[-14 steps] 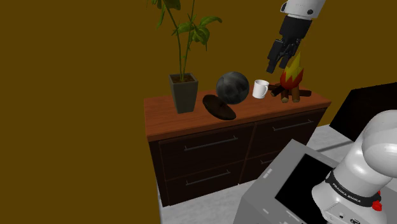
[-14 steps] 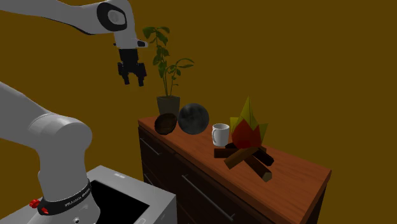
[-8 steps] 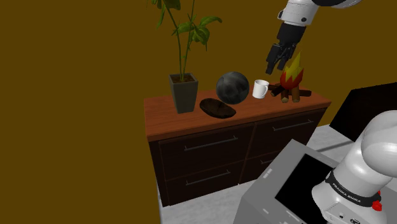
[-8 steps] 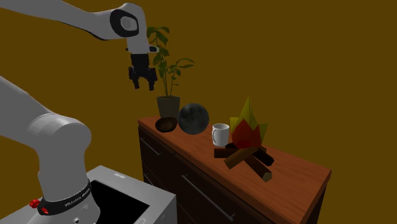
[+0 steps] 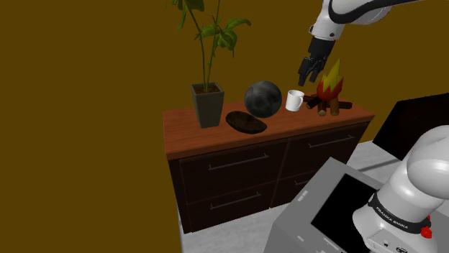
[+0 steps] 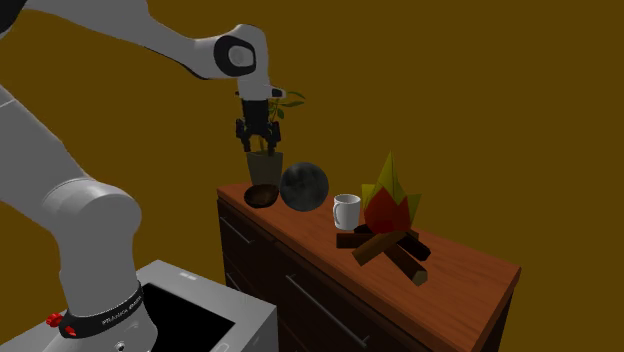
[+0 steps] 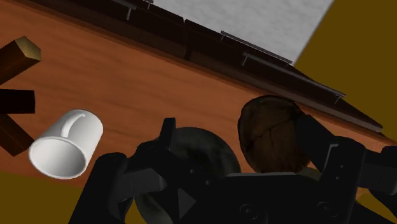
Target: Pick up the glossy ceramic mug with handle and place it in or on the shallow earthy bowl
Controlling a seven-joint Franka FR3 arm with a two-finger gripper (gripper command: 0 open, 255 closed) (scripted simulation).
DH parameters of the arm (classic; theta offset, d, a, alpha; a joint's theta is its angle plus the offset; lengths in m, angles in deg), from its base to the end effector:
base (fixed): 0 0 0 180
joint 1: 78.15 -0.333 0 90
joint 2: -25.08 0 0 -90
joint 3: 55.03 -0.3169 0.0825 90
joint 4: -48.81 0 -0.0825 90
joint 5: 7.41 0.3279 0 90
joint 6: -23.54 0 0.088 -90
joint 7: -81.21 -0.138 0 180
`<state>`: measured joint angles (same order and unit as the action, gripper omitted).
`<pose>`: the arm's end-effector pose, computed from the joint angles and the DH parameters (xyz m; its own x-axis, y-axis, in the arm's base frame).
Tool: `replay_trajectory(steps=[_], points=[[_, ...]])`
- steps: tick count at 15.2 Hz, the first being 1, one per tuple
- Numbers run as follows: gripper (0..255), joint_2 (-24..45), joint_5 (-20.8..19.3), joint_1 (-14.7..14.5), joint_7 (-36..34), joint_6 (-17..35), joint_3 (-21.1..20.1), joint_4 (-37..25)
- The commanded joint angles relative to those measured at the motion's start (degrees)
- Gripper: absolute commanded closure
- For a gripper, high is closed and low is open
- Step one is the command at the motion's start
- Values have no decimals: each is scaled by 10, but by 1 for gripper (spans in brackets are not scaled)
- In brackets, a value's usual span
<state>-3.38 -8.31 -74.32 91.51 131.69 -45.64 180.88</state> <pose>0.3479 -0.0912 0.5206 0.9960 -0.0319 0.0837 -0.0279 -0.9984 -0.0484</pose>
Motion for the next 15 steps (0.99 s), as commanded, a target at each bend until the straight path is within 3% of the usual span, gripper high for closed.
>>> replay_trajectory(steps=[1, 8, 15], points=[[0, 35, -2, 5, 24, 17, 20, -15], [0, 161, 12, 20, 108, 59, 82, -83], [0, 305, 61, 43, 198, 79, 127, -185]])
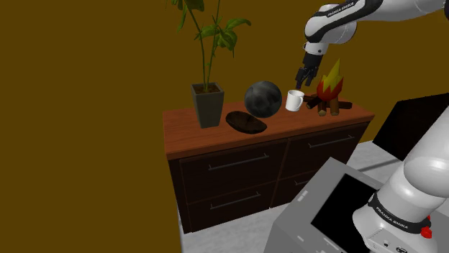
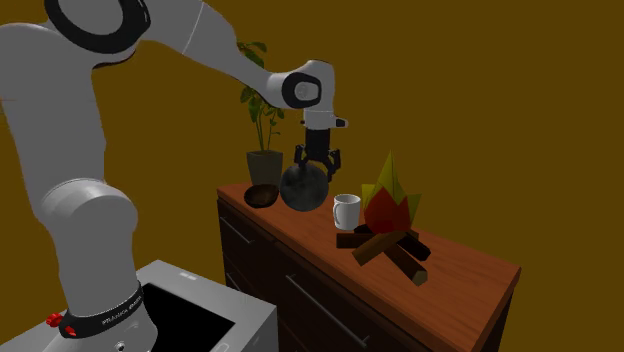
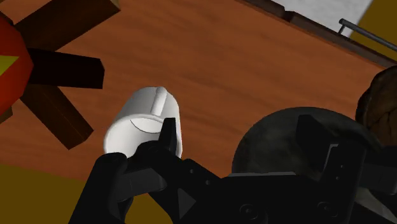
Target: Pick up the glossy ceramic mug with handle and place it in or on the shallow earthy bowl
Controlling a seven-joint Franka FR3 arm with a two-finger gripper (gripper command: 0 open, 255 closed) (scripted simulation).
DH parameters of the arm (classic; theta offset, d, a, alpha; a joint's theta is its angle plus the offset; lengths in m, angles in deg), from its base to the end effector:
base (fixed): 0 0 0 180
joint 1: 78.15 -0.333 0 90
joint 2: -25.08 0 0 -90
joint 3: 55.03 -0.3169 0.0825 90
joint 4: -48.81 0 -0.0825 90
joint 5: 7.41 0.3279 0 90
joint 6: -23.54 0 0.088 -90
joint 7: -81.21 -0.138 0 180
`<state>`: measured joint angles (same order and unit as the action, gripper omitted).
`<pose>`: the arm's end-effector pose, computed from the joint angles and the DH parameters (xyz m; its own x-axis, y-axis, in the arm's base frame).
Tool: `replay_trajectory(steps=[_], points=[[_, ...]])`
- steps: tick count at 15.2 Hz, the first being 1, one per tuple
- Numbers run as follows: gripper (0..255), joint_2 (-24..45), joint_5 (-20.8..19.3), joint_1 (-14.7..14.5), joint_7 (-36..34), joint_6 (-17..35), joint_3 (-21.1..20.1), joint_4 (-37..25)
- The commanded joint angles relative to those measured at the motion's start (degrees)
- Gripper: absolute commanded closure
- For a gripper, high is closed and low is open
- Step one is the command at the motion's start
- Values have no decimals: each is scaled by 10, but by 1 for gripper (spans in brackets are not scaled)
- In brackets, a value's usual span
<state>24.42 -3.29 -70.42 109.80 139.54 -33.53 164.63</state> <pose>0.4399 -0.2397 0.4492 0.9981 -0.0434 0.0443 -0.0410 -0.9977 -0.0547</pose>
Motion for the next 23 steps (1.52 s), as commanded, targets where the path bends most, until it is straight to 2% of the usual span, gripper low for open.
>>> replay_trajectory(steps=[1, 11, 18, 23], points=[[0, 49, 19, 10, 28, 0, 10, -40], [0, 272, 104, 93, 126, -33, 18, -258], [0, 290, 114, 93, 133, 12, 12, -229], [0, 291, 115, 93, 133, 15, 11, -227]])
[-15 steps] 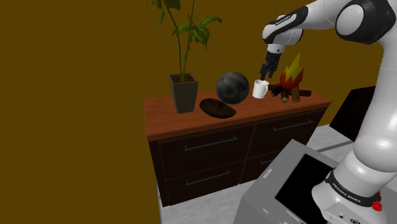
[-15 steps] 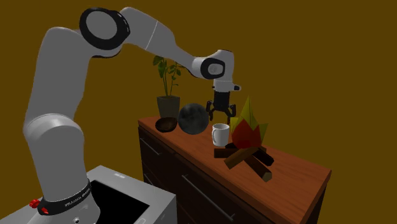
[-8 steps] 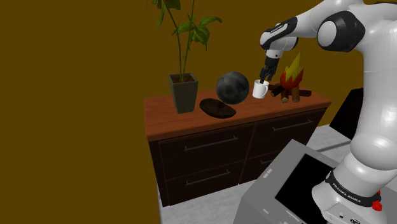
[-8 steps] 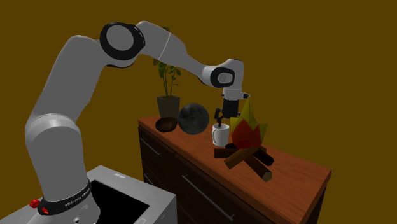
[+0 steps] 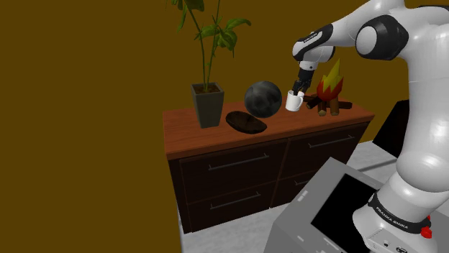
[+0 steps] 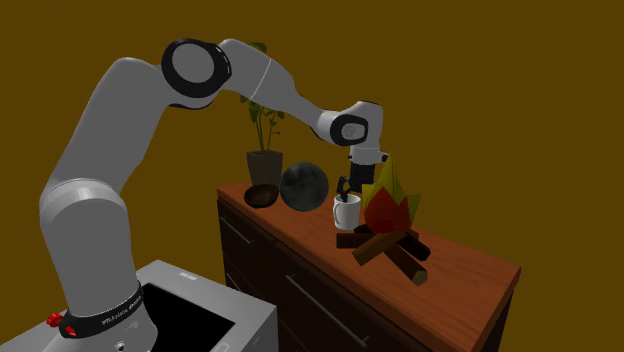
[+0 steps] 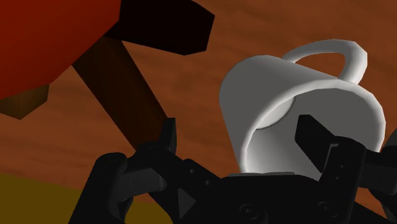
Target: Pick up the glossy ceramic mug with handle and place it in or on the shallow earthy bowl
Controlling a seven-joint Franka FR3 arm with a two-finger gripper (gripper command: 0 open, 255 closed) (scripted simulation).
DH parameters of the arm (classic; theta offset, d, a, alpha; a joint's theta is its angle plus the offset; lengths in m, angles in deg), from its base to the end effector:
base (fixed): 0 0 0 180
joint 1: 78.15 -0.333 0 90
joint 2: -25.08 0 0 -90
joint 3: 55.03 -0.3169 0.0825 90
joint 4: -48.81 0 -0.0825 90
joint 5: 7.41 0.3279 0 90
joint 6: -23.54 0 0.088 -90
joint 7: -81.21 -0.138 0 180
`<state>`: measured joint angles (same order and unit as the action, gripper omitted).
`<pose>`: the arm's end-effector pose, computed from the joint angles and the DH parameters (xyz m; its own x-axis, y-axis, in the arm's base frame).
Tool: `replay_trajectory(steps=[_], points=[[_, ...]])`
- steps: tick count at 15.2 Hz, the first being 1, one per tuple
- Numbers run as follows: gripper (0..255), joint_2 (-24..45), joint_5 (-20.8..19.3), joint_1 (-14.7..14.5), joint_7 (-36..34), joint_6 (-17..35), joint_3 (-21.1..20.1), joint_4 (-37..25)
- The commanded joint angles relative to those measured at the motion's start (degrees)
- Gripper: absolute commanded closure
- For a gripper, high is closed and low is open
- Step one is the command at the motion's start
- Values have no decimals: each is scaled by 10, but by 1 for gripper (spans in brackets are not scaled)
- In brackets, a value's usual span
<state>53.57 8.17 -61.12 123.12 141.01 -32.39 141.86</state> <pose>0.5135 -0.3582 0.3459 0.9987 -0.0502 0.0134 -0.0493 -0.9971 -0.0586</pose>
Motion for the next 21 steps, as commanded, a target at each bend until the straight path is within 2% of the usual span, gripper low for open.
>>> replay_trajectory(steps=[1, 3, 4, 13, 21], points=[[0, 0, 0, 0, 0, 0, 0, 0], [0, 0, 0, 0, 0, 0, 0, 0], [255, 0, 0, 0, 0, 0, 0, 0], [255, 0, 0, 0, 0, 0, 0, 0], [255, -22, -12, -2, -10, -50, 6, -29]])
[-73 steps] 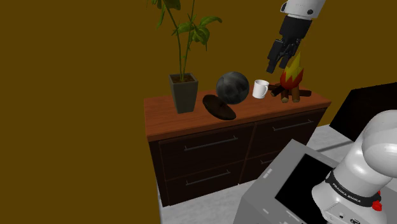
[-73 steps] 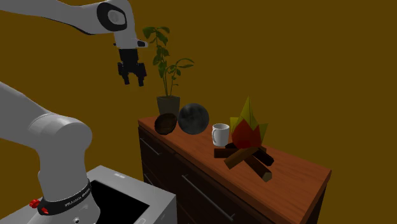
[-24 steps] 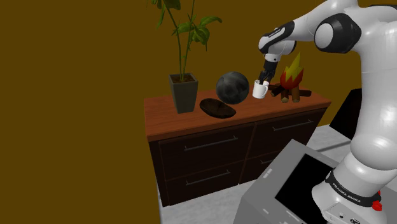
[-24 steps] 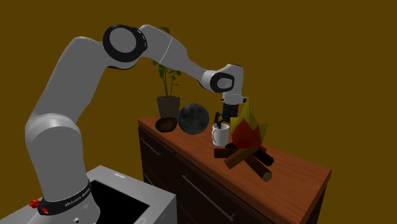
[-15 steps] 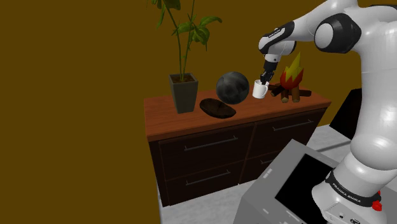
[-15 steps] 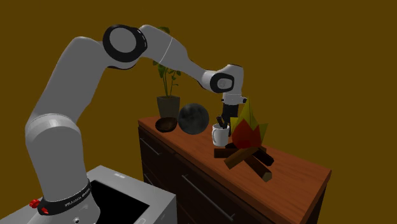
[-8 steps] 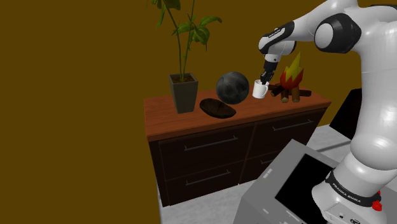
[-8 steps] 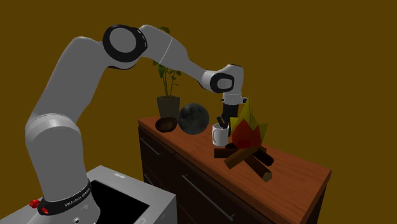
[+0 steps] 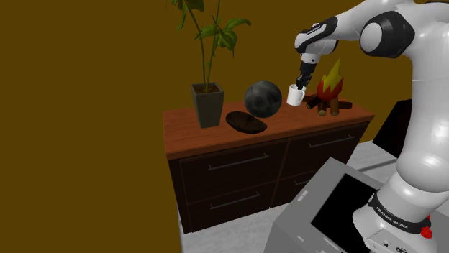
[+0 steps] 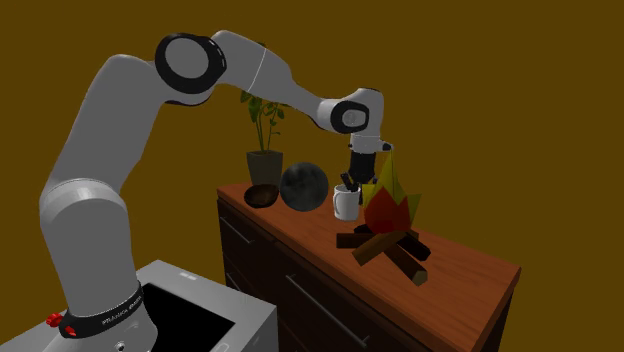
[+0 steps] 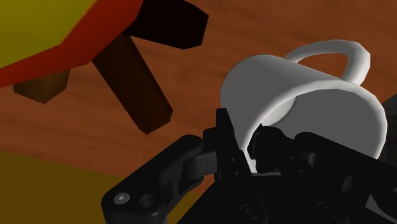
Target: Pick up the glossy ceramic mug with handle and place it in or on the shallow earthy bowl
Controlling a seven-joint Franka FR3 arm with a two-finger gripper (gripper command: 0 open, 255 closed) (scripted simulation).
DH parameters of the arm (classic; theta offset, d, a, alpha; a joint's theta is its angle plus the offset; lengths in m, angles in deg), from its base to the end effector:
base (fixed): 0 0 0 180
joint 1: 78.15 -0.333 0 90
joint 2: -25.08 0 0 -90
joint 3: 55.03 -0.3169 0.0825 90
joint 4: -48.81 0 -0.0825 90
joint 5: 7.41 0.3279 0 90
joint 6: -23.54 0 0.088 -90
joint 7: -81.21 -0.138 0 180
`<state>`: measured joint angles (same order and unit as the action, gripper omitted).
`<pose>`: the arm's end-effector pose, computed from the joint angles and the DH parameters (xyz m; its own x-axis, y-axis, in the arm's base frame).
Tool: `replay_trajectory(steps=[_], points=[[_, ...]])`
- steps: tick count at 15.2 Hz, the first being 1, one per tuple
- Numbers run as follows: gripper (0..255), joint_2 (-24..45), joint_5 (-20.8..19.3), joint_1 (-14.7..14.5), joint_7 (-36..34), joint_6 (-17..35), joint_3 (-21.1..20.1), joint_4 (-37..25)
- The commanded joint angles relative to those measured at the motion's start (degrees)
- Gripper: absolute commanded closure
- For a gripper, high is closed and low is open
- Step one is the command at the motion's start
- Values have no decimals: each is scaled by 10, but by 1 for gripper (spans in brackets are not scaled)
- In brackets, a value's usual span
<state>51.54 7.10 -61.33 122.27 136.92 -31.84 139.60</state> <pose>0.5114 -0.3570 0.3777 0.9986 -0.0505 0.0137 -0.0496 -0.9971 -0.0584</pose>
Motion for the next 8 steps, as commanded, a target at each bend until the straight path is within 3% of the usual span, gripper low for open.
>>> replay_trajectory(steps=[1, 8], points=[[255, -4, -3, 0, -2, -15, 1, -11], [255, -17, -11, 1, -10, -62, 5, -47]])
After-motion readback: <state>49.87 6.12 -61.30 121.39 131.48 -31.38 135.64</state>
